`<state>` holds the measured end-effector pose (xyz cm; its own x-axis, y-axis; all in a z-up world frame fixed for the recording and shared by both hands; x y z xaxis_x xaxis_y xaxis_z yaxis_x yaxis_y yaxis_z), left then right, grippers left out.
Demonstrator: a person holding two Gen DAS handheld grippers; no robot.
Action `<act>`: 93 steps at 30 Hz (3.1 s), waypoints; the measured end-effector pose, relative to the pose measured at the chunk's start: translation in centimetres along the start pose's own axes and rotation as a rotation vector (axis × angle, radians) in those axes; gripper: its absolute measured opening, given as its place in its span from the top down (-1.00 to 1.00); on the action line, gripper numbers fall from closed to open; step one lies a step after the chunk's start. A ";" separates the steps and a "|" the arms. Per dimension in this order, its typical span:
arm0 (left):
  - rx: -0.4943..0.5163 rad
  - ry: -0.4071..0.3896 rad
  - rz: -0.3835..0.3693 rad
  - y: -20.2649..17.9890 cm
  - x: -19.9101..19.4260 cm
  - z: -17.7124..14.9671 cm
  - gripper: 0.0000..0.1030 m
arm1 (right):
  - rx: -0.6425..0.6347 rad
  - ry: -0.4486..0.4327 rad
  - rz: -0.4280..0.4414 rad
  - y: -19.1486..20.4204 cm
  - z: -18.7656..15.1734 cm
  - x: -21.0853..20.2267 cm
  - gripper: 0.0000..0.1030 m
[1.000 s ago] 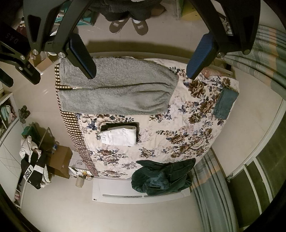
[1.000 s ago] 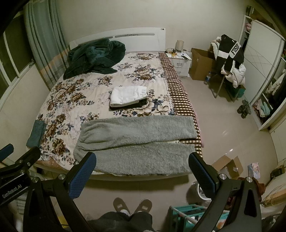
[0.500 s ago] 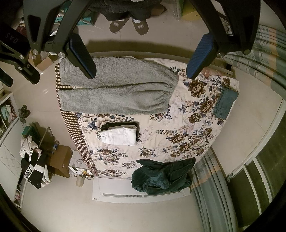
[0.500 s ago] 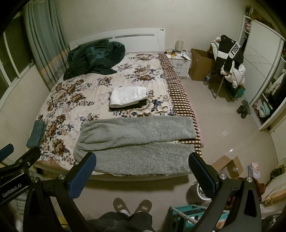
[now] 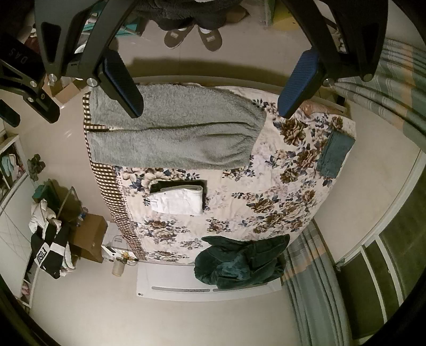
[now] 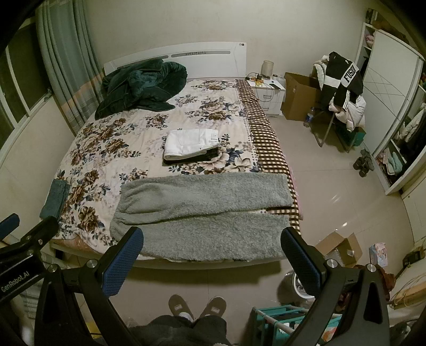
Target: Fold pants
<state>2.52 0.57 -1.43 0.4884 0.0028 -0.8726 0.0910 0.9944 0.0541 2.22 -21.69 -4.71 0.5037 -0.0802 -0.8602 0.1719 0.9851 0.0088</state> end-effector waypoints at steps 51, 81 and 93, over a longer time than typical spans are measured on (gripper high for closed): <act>-0.606 0.718 0.155 5.9 69.9 14.6 -1.00 | 0.805 0.593 -0.251 -17.3 14.8 76.5 -1.00; -0.735 0.428 -0.042 8.6 55.2 8.0 0.86 | 0.777 0.474 -0.008 -20.1 9.8 75.9 0.80; -0.767 0.536 0.057 9.8 50.9 -10.4 0.86 | 0.750 0.518 0.027 -23.8 -6.1 63.1 0.80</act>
<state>19.24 11.60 -50.33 -0.0079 -0.0873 -0.9962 -0.6110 0.7890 -0.0642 24.72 -49.31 -62.32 0.1033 0.1982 -0.9747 0.7626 0.6134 0.2055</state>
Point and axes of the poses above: each gripper's, at about its wrist camera, not at the fingertips, and x roughly the way its jaws point, y to its left, z to its top, the point moved 4 cm from there along x, roughly the way its jaws point, and after that the axes turned 4 degrees about y, right-handed, at the moved point
